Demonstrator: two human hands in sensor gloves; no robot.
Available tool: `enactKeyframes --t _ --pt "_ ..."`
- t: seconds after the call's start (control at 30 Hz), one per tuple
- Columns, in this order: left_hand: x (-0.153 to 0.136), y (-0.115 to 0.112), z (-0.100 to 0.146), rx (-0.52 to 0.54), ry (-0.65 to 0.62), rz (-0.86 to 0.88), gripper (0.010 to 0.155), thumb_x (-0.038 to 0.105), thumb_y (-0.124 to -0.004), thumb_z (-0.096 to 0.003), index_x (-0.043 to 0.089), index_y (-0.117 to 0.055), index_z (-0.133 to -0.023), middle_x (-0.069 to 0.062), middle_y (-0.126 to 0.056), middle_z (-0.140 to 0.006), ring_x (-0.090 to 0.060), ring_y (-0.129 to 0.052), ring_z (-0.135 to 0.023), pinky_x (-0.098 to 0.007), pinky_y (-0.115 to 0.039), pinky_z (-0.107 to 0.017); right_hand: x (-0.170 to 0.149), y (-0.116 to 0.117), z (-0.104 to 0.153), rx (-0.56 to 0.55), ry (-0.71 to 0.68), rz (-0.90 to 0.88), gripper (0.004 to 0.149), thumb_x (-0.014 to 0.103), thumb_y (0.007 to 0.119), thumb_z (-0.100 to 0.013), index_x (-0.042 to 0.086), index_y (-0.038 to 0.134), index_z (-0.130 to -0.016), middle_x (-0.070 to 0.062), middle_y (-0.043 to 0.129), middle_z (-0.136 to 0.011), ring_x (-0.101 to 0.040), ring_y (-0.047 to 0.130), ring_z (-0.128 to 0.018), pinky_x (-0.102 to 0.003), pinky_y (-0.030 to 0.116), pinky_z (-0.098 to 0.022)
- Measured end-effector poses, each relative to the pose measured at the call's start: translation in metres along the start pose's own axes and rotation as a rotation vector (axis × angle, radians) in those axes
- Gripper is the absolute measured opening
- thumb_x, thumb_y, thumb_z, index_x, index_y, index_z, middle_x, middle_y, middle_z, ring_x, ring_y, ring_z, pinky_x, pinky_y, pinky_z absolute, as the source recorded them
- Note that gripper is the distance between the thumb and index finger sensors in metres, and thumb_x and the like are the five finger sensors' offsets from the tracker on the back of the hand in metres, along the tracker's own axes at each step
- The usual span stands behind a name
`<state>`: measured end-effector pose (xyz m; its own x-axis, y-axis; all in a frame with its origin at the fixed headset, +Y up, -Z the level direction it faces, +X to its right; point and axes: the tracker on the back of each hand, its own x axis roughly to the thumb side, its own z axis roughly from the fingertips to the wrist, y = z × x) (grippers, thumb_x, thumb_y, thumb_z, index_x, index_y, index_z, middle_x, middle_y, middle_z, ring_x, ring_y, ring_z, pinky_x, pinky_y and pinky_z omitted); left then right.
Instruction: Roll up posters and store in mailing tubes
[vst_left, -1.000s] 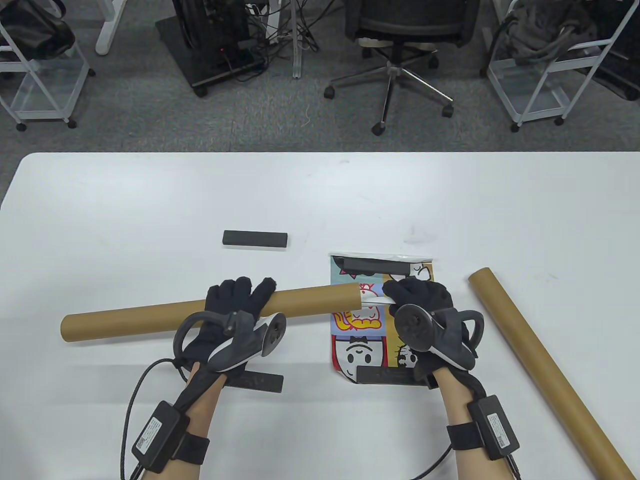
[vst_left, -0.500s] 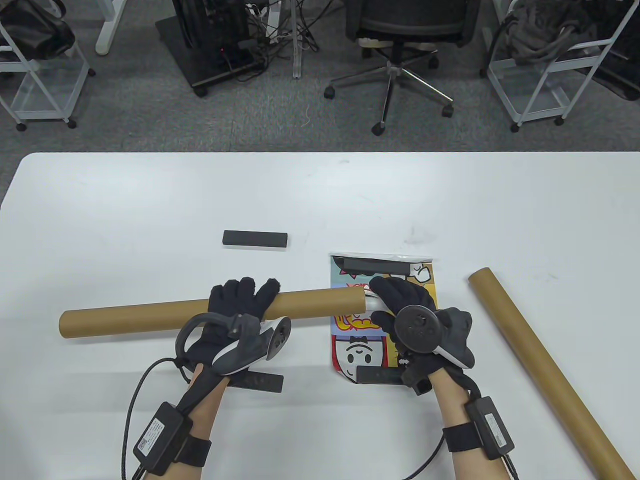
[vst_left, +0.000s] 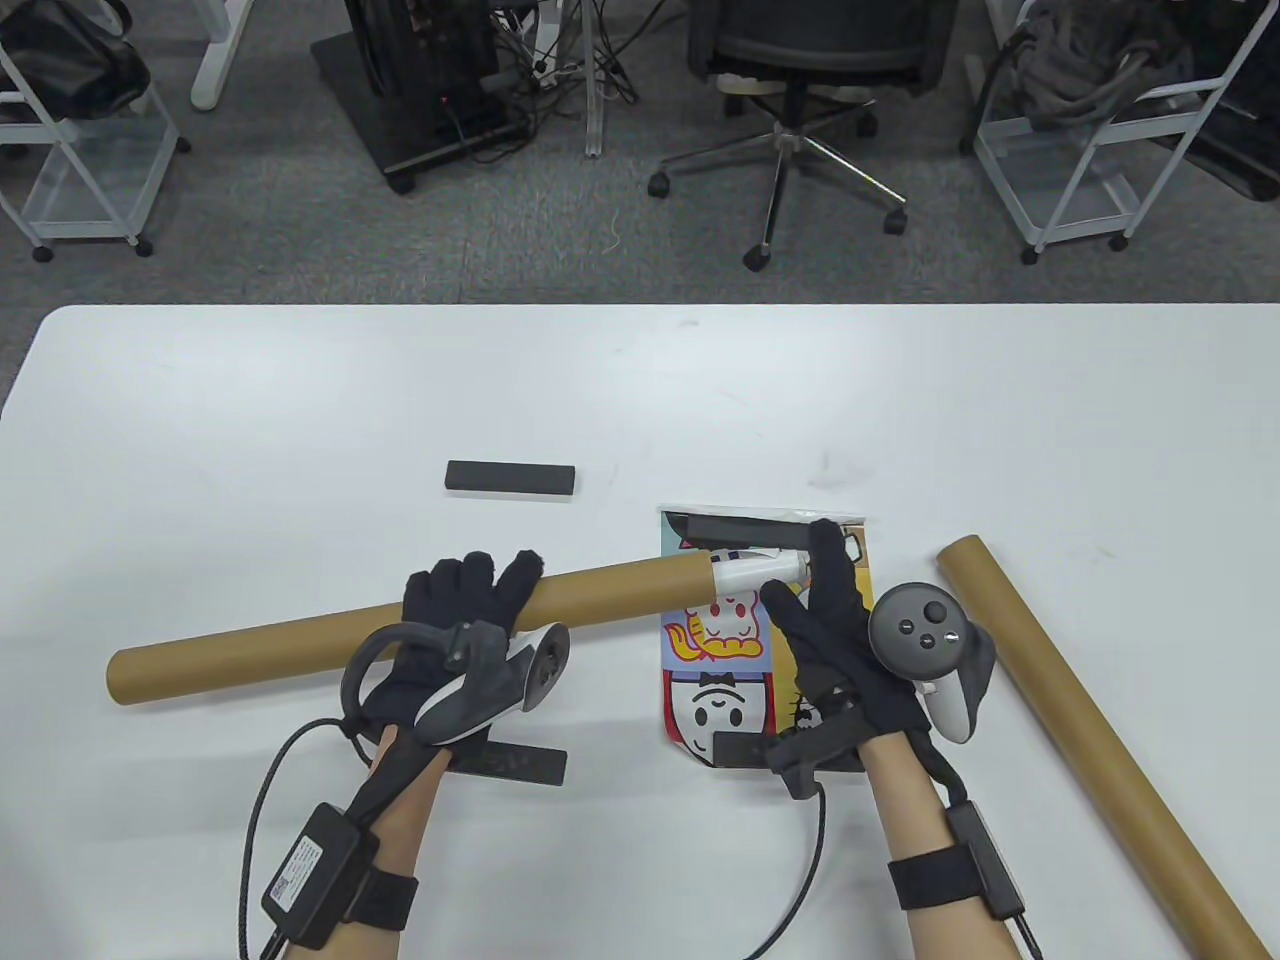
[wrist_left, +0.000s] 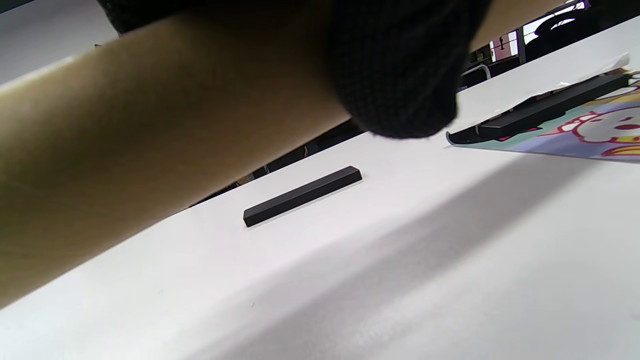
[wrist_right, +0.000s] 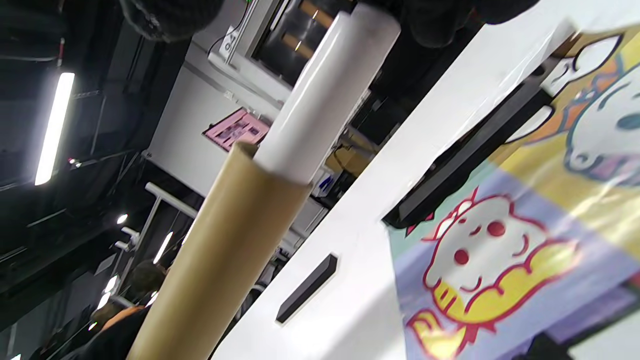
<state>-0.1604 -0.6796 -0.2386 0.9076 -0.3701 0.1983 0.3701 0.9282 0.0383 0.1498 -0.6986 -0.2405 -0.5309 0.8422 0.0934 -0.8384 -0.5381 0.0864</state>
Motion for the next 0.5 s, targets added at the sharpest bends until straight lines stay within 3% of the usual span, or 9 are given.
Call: enactKeyframes --t 0.23,0.5 --pt "0.001 0.001 0.000 -0.006 -0.003 -0.017 0.087 0.040 -0.085 -0.0475 0.035 -0.034 -0.118 -0.007 -0.060 -0.118 -0.037 -0.071 -0.105 -0.057 -0.064 -0.083 0.013 0.029 0.001 0.105 -0.102 0.082 0.091 0.046 0.059 -0.053 -0.013 0.017 -0.109 -0.046 0.027 -0.113 -0.069 0.040 -0.099 -0.077 0.040 -0.066" --pt "0.006 0.002 0.000 -0.006 -0.020 -0.025 0.088 0.040 -0.084 -0.0479 0.033 -0.032 -0.119 -0.007 -0.060 -0.118 -0.037 -0.071 -0.105 -0.057 -0.065 -0.083 0.022 0.048 0.004 0.173 -0.155 0.029 0.094 0.046 0.059 -0.053 -0.015 0.012 -0.107 -0.048 0.025 -0.111 -0.069 0.039 -0.099 -0.077 0.042 -0.066"
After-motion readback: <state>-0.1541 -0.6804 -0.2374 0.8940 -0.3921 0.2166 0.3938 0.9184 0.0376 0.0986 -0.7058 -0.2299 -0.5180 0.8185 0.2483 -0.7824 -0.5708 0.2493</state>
